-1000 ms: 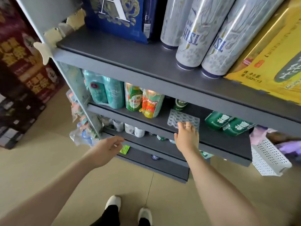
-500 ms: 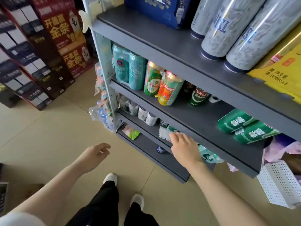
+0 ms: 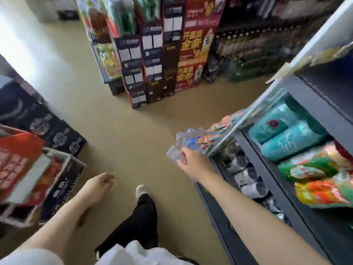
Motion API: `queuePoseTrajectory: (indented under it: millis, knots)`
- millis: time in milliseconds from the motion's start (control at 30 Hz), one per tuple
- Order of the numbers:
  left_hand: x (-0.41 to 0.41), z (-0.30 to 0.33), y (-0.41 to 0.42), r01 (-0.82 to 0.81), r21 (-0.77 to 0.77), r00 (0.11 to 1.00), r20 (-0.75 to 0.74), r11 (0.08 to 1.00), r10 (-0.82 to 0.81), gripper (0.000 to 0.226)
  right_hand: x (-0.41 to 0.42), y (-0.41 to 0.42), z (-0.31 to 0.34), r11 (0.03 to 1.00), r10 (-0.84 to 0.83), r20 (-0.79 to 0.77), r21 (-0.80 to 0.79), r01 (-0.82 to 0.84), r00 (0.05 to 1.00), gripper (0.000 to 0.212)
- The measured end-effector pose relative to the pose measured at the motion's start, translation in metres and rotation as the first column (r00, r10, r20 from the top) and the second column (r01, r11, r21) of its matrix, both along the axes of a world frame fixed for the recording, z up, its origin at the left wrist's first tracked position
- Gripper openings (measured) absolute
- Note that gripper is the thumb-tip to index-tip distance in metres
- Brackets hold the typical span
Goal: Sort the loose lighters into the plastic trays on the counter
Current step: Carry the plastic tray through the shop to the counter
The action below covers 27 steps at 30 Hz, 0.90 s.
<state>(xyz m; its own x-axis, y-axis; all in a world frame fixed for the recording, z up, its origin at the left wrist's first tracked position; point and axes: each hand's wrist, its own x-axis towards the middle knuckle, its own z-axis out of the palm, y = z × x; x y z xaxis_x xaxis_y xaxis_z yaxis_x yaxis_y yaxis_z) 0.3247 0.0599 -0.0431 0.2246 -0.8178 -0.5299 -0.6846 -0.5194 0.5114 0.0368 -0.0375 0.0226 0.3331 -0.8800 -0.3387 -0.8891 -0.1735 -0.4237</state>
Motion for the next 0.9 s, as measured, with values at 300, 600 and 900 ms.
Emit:
queuePoseTrajectory:
  millis: [300,600,900]
  knots:
    - [0.115,0.020,-0.128,-0.189,-0.003,0.980,-0.058,0.982,0.188,0.016,0.124,-0.190,-0.018,0.996,0.042,-0.094,0.078,-0.035,0.995,0.019]
    - [0.209,0.067,-0.325,-0.196,-0.302,0.980,-0.084,0.933,0.179,0.025,0.225,-0.401,-0.022,0.977,0.210,-0.292,0.026,-0.212,0.933,0.013]
    - [0.360,0.077,-0.463,-0.393,-0.258,0.904,0.071,0.883,0.423,0.029,0.453,-0.585,0.012,0.819,0.563,-0.118,-0.056,-0.571,0.818,0.014]
